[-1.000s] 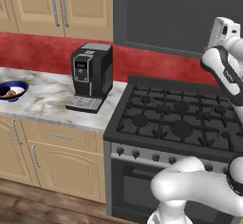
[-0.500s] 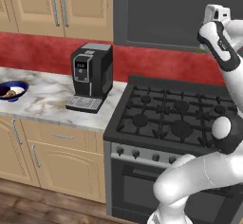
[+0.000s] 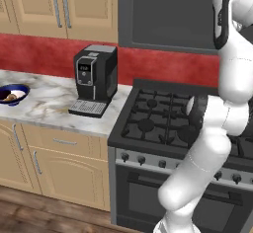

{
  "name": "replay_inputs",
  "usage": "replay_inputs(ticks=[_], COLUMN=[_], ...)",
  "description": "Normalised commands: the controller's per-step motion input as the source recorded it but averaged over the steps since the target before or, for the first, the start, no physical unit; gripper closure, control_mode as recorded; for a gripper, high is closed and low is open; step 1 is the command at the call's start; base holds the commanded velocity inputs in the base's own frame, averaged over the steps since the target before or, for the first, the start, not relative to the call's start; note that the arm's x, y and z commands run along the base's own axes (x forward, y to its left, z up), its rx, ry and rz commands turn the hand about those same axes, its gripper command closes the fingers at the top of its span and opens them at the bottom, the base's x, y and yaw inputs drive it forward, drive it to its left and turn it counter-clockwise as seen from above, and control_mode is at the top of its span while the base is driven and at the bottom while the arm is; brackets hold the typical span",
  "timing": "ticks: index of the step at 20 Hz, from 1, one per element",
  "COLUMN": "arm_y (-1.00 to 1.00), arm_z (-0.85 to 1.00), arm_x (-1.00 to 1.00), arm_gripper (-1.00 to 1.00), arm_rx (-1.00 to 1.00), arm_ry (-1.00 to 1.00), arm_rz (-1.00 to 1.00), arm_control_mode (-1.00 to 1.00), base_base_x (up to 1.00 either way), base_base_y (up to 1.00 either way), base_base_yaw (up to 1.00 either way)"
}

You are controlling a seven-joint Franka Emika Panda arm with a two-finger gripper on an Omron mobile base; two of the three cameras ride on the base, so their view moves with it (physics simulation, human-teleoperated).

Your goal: Place the bowl containing the steak and kebab skewer in the microwave. Close the microwave door and press the start button to microwave the meal.

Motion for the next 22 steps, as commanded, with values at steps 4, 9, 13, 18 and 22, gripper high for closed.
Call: replay_inputs(ticks=[4,9,13,18,22], arm_y=[0.00,0.25,0.28,0.36,0.44], arm_z=[-1.00,-1.00,-1.00,-1.00,-1.00], arm_x=[-0.41,-0.58,-0.54,-0.67,-0.83], arm_gripper=[-1.00,-1.00,-1.00,-1.00,-1.00], arm_rx=[-0.25,-0.21,-0.21,-0.19,-0.18], arm_ry=[-0.30,-0.47,-0.49,-0.42,-0.32], arm_rz=[-0.20,-0.19,-0.18,-0.17,-0.17], arm_control_mode=[-1.00,-1.00,-1.00,-1.00,-1.00], base_base_x=[0.00,0.00,0.00,0.00,0.00], base_base_y=[0.00,0.00,0.00,0.00,0.00], base_base_yaw=[0.00,0.00,0.00,0.00,0.00])
